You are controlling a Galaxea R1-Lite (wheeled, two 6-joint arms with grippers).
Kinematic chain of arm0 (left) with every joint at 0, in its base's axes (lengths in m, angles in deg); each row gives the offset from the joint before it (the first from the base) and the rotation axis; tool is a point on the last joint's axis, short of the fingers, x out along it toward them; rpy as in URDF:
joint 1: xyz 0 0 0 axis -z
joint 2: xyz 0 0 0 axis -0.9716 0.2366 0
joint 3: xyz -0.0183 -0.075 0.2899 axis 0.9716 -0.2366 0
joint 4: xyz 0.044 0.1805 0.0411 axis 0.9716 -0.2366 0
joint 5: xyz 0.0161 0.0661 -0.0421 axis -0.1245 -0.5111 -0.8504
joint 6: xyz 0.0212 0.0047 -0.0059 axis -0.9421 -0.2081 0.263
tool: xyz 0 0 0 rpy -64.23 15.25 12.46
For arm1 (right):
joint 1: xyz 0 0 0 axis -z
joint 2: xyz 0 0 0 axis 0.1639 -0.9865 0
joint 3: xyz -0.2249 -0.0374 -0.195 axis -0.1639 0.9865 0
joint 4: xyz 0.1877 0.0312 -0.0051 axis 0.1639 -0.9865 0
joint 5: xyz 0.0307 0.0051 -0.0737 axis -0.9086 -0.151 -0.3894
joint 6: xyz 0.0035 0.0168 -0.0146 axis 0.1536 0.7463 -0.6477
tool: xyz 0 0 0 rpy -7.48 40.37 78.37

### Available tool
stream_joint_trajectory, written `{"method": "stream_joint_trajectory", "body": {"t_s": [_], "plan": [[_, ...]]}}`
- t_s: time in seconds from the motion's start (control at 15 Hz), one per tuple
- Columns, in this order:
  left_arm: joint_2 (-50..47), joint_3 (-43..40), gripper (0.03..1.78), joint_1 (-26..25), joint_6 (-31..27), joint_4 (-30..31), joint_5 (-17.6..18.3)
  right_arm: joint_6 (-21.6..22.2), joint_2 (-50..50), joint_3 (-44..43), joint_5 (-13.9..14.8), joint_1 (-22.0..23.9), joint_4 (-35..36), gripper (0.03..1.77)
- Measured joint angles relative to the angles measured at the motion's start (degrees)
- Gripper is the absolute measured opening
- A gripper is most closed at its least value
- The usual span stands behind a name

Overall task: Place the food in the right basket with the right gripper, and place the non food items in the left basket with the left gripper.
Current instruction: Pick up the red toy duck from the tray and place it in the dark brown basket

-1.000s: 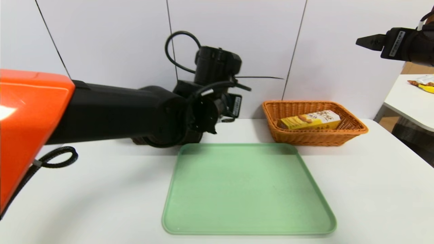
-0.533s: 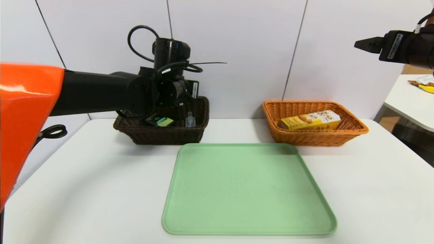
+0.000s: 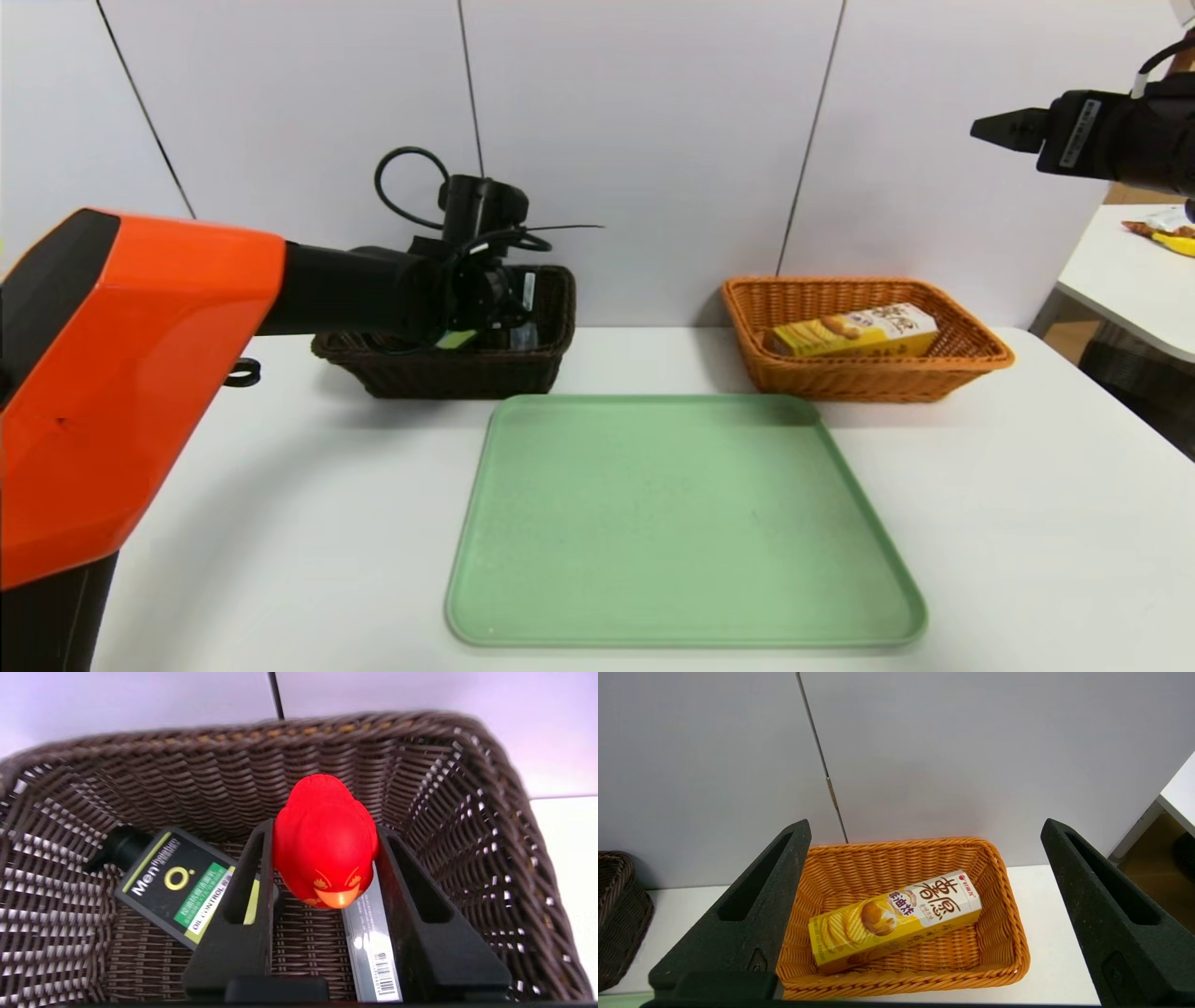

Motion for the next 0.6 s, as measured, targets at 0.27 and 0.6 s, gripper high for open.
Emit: {"method": "stream_joint_trajectory", "body": {"t_s": [0.27,0.6], "plan": [[1.9,0.2,1.11,-0.9,0.0,0.0,0.6,0.0,-0.7,-0.2,0.0,0.0,0.1,1.70],[-0.3,2.3,1.39,-1.6,-0.6,-0.6,1.1,0.0,-1.2,-1.6,-0.5,0.2,-0.1,1.70]]}}
